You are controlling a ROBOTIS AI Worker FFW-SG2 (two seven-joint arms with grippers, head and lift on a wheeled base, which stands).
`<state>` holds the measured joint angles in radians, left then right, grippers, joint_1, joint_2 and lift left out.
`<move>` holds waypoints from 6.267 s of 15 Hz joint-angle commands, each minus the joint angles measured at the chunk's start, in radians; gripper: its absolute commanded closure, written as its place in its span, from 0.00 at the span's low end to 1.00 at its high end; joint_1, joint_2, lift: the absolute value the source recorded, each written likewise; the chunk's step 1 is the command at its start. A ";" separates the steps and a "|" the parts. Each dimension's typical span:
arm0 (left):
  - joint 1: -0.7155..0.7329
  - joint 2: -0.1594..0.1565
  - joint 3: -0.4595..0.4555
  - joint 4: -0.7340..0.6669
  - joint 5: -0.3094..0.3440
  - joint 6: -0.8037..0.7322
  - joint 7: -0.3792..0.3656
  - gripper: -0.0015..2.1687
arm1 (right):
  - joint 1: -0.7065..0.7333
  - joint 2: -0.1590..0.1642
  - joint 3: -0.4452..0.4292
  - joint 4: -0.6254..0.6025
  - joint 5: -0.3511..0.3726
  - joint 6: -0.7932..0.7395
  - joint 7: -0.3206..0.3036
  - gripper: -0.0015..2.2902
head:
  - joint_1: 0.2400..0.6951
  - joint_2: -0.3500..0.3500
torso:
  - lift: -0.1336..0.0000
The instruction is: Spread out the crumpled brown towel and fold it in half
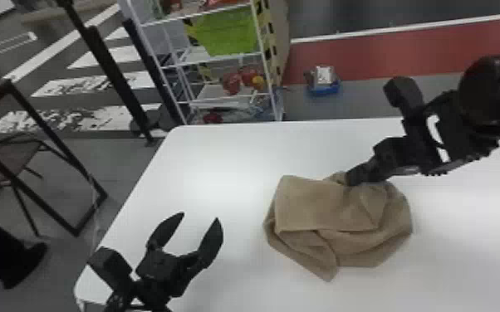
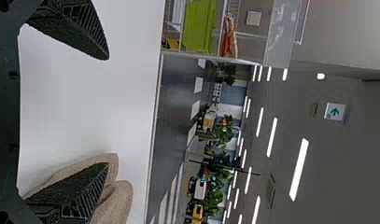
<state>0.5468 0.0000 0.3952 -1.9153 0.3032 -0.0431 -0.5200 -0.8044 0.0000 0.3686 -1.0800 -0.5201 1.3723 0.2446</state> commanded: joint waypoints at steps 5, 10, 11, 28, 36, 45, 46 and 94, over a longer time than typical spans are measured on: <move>-0.001 -0.003 0.001 0.004 0.002 -0.001 0.000 0.03 | 0.132 0.001 -0.129 -0.328 -0.040 0.130 0.024 0.74 | 1.00 1.00 | 0.00; -0.005 -0.003 0.002 0.012 0.002 -0.001 0.002 0.03 | 0.214 0.001 -0.261 -0.584 -0.144 0.200 0.024 0.74 | 1.00 1.00 | 0.00; -0.008 -0.003 0.001 0.012 -0.001 -0.001 0.000 0.03 | 0.223 0.001 -0.289 -0.610 -0.172 0.200 0.024 0.74 | 1.00 1.00 | 0.00; -0.011 -0.003 0.011 0.001 0.005 0.015 0.002 0.03 | 0.347 -0.077 -0.359 -0.656 -0.316 -0.511 0.131 0.74 | 0.99 1.00 | 0.00; -0.014 -0.003 0.011 0.009 0.005 0.012 0.000 0.03 | 0.232 0.001 -0.077 -0.251 0.080 -0.692 0.117 0.73 | 0.97 1.00 | 0.00; -0.016 -0.003 0.014 0.019 0.005 0.009 -0.002 0.03 | 0.208 0.001 -0.027 -0.222 0.295 -0.618 0.216 0.01 | 1.00 1.00 | 0.00; -0.018 -0.003 0.014 0.021 0.005 0.009 -0.002 0.03 | 0.223 0.001 -0.034 -0.259 0.301 -0.606 0.243 0.02 | 1.00 1.00 | 0.00; -0.194 -0.003 -0.722 -0.185 -0.612 0.705 0.029 0.10 | 0.637 -0.285 -1.222 -0.598 -0.021 -0.348 0.255 0.03 | 1.00 0.00 | 0.00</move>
<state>0.3719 0.0000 -0.3164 -2.1064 -0.2989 0.6083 -0.4891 -0.1686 -0.2851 -0.8507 -1.6783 -0.5279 1.0267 0.4923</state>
